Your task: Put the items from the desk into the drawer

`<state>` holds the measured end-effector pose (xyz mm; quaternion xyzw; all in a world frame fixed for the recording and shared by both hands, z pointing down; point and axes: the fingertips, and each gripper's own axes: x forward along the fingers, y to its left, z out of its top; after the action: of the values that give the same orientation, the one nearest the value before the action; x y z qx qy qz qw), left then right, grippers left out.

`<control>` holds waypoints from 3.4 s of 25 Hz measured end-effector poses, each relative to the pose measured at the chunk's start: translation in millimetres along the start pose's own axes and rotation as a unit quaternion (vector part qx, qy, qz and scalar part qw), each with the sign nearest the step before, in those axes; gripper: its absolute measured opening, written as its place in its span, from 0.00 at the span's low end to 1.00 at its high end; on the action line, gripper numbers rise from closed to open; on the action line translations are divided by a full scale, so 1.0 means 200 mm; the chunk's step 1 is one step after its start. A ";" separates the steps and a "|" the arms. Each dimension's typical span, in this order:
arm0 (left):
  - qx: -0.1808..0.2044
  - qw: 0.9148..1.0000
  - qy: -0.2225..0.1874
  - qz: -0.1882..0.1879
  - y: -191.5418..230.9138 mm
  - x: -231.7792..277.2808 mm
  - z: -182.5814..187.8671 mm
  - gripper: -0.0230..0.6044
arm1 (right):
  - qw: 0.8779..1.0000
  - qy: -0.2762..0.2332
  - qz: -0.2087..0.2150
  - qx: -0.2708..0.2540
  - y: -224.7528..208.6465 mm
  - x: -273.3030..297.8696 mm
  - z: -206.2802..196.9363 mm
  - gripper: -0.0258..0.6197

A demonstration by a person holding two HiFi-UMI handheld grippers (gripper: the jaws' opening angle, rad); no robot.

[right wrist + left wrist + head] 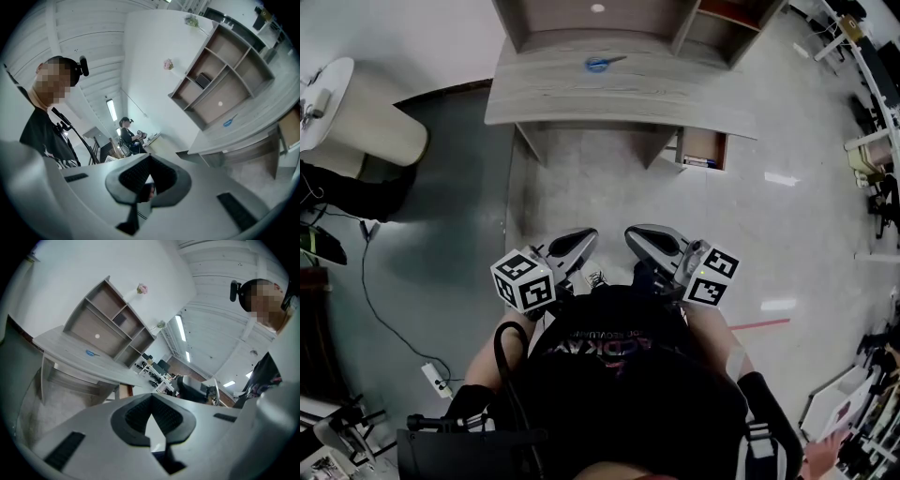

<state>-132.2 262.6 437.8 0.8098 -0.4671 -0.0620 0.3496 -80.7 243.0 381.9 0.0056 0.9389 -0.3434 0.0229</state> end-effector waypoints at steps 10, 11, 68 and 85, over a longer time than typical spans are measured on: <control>-0.007 1.000 -0.009 0.017 0.02 0.10 0.03 0.05 | 1.000 0.015 0.014 -0.004 -0.08 -0.04 0.07 0.06; -0.008 1.000 -0.008 0.019 0.02 0.13 0.03 0.05 | 1.000 0.017 0.016 -0.006 -0.09 -0.05 0.08 0.06; 0.168 0.962 0.109 0.186 1.45 1.11 1.07 0.06 | 0.989 -0.060 -0.131 0.018 -1.02 -0.19 0.76 0.06; 0.277 0.901 0.260 0.208 2.04 1.39 1.06 0.17 | 0.972 -0.088 -0.189 0.107 -1.16 -0.04 0.56 0.06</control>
<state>-358.9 -197.5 597.1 0.7457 -0.5156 0.3566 0.2256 -73.6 -5.8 446.4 -0.2001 0.8748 -0.4394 0.0391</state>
